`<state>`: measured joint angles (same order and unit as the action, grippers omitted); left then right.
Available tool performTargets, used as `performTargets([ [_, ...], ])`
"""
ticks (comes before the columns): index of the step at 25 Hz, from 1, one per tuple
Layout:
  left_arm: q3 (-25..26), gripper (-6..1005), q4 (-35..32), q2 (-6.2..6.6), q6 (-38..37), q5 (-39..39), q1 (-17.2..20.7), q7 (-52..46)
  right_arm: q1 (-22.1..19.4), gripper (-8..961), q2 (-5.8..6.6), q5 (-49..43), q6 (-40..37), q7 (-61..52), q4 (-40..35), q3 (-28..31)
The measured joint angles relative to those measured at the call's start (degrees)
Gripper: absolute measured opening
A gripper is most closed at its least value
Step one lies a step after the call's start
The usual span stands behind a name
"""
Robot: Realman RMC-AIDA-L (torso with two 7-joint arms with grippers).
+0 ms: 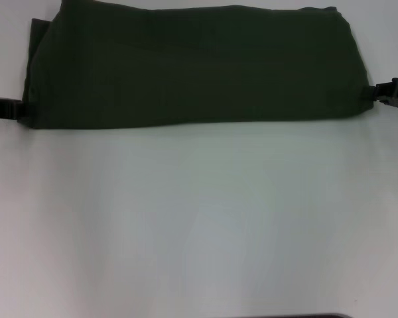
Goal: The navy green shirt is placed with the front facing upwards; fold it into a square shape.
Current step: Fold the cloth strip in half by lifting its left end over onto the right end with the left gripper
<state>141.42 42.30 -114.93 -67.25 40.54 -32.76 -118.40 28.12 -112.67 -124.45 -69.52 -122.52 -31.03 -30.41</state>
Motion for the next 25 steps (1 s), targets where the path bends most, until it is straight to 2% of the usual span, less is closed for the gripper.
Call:
performTargets([
  [9, 0.3, 69, 0.8, -0.03, -0.3, -0.2, 0.3, 0.0, -0.3, 10, 0.1, 0.0, -0.1, 0.1, 0.0, 0.0],
  [25, 1.0, 84, 4.3, -0.11, -2.4, 0.4, 1.8, -1.8, -1.1, 10, 0.55, 0.0, -2.1, 1.0, 0.0, 0.7],
])
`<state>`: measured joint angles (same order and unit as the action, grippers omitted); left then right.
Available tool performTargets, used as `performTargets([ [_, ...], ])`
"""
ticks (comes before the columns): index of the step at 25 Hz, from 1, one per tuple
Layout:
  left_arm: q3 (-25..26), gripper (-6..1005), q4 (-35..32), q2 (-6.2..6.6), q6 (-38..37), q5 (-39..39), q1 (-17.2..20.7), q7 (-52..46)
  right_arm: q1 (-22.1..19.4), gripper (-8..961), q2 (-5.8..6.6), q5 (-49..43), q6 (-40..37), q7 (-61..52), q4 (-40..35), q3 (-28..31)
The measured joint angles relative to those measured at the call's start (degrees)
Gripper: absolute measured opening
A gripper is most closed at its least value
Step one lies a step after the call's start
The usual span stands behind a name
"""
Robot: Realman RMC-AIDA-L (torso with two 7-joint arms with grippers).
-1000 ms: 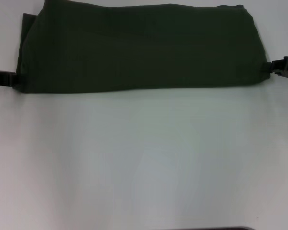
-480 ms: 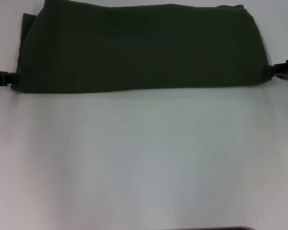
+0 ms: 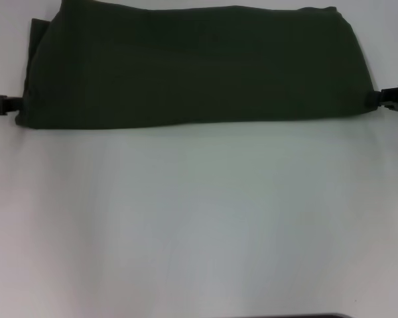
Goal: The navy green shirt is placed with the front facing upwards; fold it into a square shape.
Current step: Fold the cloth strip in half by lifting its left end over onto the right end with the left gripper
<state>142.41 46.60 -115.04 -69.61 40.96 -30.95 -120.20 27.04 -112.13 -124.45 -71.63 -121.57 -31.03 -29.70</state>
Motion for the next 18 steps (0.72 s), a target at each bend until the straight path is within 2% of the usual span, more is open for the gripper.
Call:
performTargets([
  [9, -0.1, 93, 0.7, 0.52, -0.9, -0.5, -0.5, -1.1, 0.1, 10, -0.01, 0.0, 0.3, 0.0, 0.0, 0.0],
  [18, -0.3, 418, -0.8, 0.59, -1.0, -1.1, -0.6, -1.0, 0.6, 9, 0.16, 0.0, 0.5, 0.0, 0.0, 0.0],
])
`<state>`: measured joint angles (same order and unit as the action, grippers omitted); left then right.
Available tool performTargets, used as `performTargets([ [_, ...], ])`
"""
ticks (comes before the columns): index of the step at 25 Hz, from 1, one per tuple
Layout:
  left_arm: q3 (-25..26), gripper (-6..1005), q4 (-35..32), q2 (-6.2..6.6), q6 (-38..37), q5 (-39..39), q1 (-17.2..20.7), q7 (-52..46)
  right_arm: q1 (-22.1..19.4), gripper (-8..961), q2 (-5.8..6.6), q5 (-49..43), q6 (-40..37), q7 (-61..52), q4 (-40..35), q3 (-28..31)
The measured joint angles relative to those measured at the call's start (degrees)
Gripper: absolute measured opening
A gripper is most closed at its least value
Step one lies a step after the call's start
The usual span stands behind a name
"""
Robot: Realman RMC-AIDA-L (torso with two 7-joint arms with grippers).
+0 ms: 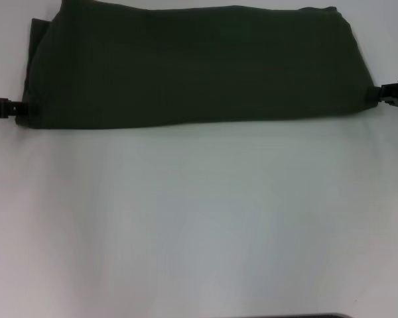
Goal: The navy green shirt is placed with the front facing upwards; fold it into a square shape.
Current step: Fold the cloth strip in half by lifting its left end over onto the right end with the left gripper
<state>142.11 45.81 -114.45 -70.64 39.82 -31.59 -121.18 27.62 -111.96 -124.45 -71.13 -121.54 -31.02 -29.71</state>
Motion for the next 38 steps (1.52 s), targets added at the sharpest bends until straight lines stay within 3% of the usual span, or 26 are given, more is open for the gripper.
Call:
performTargets([
  [2, -0.3, 486, -0.3, -0.01, -0.1, 0.0, -0.1, 0.1, 0.1, 9, 0.05, 0.0, 0.1, 0.0, 0.0, 0.0],
  [5, -1.1, 686, -0.5, -0.2, -0.3, 0.0, -0.2, 0.2, 0.1, 9, 0.12, 0.0, 0.1, 0.0, 0.0, 0.0],
  [10, -2.5, 750, -1.1, -0.45, -0.6, 0.0, -0.7, 0.3, 0.2, 9, 0.23, 0.0, 0.2, 0.0, 0.0, 0.0],
  [27, -3.1, 745, -0.6, -0.57, -0.7, 0.0, -0.9, 0.3, -0.4, 10, 0.01, 0.0, 0.2, 0.0, 0.0, 0.0],
  [32, -3.2, 728, -0.7, -0.65, 0.1, -0.7, -0.8, 0.0, -0.4, 9, -0.13, 0.1, -0.2, 0.2, 0.0, 0.8],
  [38, -2.9, 393, -0.7, -1.04, 0.7, -2.6, -1.1, -0.2, -0.4, 9, -0.24, 0.1, -0.2, 0.4, 0.0, 1.1],
])
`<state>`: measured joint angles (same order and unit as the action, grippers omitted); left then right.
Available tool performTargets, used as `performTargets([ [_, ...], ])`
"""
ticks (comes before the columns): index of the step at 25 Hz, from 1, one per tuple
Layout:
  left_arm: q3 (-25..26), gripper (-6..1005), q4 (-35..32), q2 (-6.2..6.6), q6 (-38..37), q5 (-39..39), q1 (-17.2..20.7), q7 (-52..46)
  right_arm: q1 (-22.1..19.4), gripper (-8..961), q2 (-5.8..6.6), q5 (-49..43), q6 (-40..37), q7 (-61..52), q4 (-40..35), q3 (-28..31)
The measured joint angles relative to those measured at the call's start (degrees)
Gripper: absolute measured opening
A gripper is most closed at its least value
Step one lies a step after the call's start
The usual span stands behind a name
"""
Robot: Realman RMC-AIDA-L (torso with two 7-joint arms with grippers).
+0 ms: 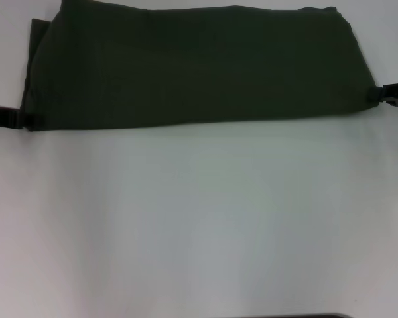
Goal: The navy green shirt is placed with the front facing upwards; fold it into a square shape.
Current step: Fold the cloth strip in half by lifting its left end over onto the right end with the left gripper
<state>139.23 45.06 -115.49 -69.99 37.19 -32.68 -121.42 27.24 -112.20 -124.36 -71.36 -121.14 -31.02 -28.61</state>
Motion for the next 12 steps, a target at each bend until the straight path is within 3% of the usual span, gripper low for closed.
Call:
performTargets([
  [2, 0.1, 301, 0.1, -0.01, 0.0, 0.0, 0.0, 0.0, 0.0, 9, -0.01, 0.0, 0.0, 0.0, 0.0, 0.0],
  [12, 0.0, 92, -0.1, 0.07, 0.2, -0.2, 0.0, 0.0, 0.0, 10, -0.12, -0.2, 0.0, 0.2, 0.0, 0.0],
])
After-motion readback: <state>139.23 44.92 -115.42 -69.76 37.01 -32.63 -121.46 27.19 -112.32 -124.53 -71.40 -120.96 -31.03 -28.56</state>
